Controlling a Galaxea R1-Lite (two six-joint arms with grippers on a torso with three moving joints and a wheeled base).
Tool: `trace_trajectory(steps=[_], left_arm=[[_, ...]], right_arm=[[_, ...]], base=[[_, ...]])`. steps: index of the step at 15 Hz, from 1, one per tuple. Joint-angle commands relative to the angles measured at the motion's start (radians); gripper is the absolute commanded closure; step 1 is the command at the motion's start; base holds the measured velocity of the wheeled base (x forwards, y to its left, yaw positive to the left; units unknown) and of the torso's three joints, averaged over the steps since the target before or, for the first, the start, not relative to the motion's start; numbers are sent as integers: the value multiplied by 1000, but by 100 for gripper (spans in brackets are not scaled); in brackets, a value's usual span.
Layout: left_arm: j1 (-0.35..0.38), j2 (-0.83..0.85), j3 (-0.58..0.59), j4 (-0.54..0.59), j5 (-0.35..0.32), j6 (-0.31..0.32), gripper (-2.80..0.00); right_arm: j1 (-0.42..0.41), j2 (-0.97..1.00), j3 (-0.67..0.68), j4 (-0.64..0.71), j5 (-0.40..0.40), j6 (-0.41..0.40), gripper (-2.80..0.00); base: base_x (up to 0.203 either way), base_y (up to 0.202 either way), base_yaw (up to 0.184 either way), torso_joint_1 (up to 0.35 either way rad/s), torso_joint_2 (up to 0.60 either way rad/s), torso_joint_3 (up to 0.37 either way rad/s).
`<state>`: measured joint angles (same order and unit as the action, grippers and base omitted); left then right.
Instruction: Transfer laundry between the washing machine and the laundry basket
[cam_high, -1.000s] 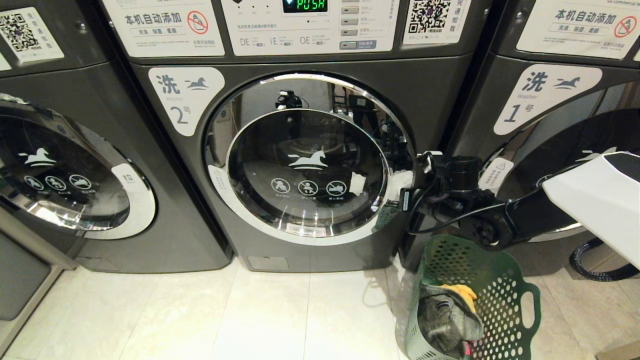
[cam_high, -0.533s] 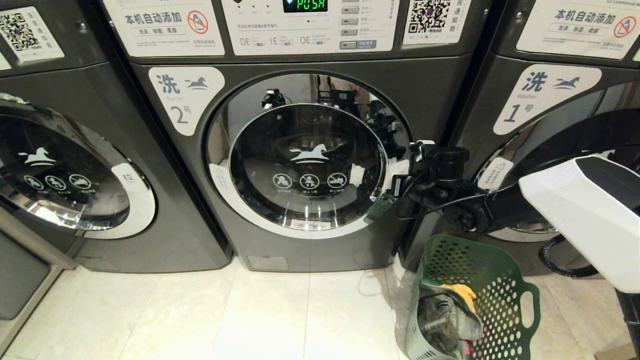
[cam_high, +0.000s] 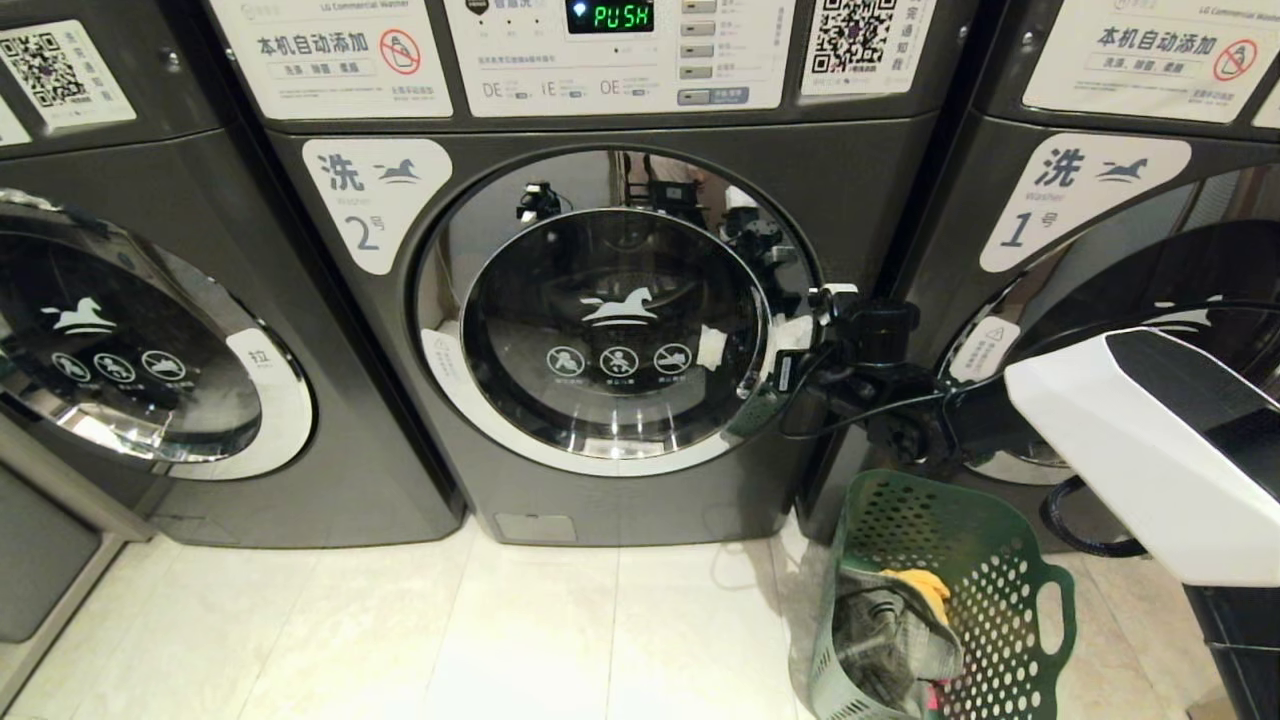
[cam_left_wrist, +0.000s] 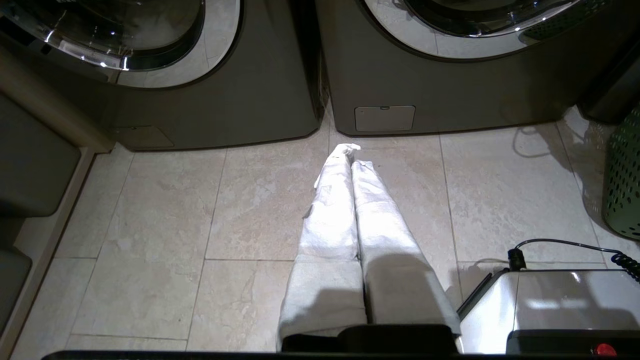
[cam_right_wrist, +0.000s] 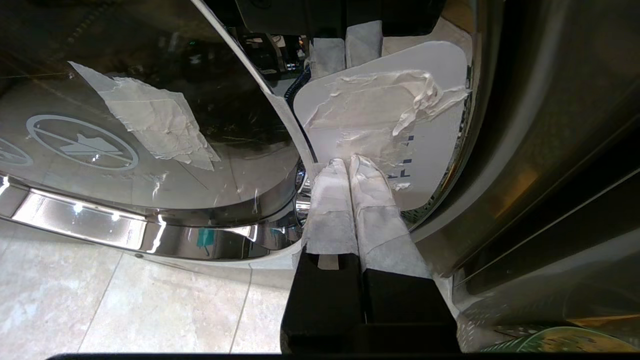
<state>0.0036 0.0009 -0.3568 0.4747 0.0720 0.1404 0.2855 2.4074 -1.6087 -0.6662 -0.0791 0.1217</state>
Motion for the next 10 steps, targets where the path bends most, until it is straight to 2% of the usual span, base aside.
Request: trace_trajectory(steps=[1,5,7,10], left_arm=[[0,1,4,2,-1,1,0],[1,0,21,2,0,2,0],[1,1,50,-8,1,4,0],[0,0,148,-90,-1,2,0]], right_arm=[[19,-123,120,26,-2,5,0],[97,-442,562,41,-7,11,0],[131,-618,767,38,-41,6,0],[150,-890,1030,20,-103,-13,0]], base=[[0,0,0,0,0,0],[0,0,0,0,0,0],[0,0,0,0,0,0],[0,0,0,0,0,0]])
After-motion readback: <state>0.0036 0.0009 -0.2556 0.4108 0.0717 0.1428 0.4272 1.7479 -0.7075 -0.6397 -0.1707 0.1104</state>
